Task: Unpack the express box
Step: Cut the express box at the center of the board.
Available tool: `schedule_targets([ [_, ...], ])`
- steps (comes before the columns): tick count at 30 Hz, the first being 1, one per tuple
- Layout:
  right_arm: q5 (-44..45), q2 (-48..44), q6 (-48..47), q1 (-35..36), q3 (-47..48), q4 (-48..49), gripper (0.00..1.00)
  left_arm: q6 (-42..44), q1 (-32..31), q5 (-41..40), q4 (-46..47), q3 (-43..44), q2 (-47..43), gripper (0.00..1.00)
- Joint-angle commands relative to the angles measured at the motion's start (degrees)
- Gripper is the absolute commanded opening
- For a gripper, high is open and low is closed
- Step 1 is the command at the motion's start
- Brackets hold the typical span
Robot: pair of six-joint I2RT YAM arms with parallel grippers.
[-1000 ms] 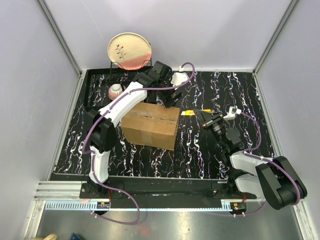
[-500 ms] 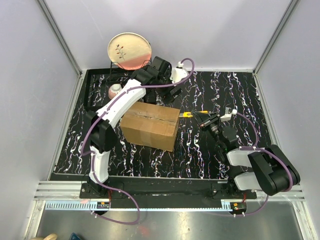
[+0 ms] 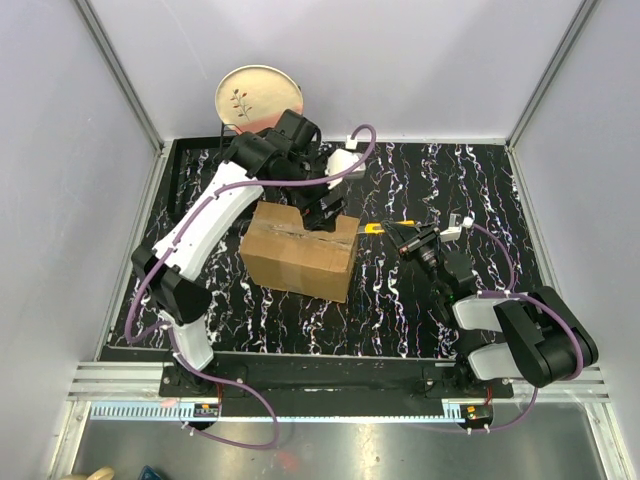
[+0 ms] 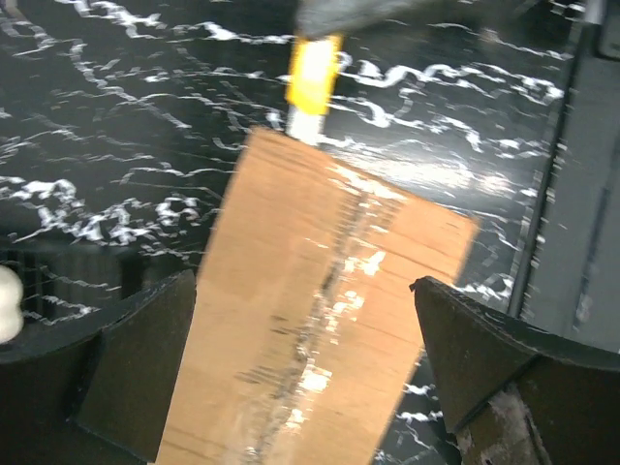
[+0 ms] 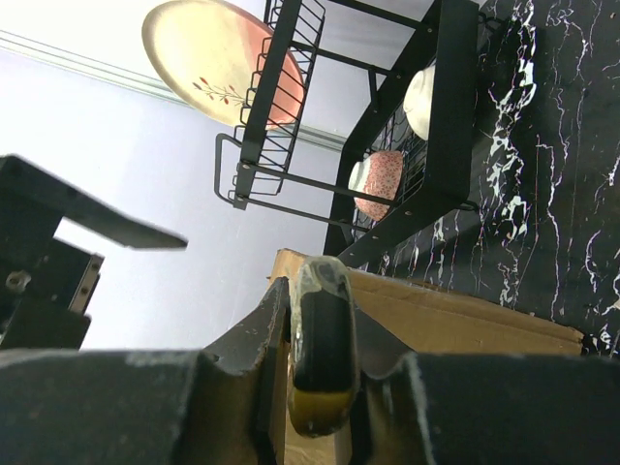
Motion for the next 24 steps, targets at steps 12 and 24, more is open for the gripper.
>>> schedule_targets([
  [12, -2.04, -2.43, 0.14, -0.34, 3.70, 1.28, 0.00, 4.78, -8.02, 1.86, 1.69, -16.51, -8.20, 0.99],
  [24, -2.13, -0.32, 2.07, -0.16, 2.74, 2.95, 0.00, 2.57, -12.59, -12.99, 14.26, -25.30, -12.15, 0.99],
])
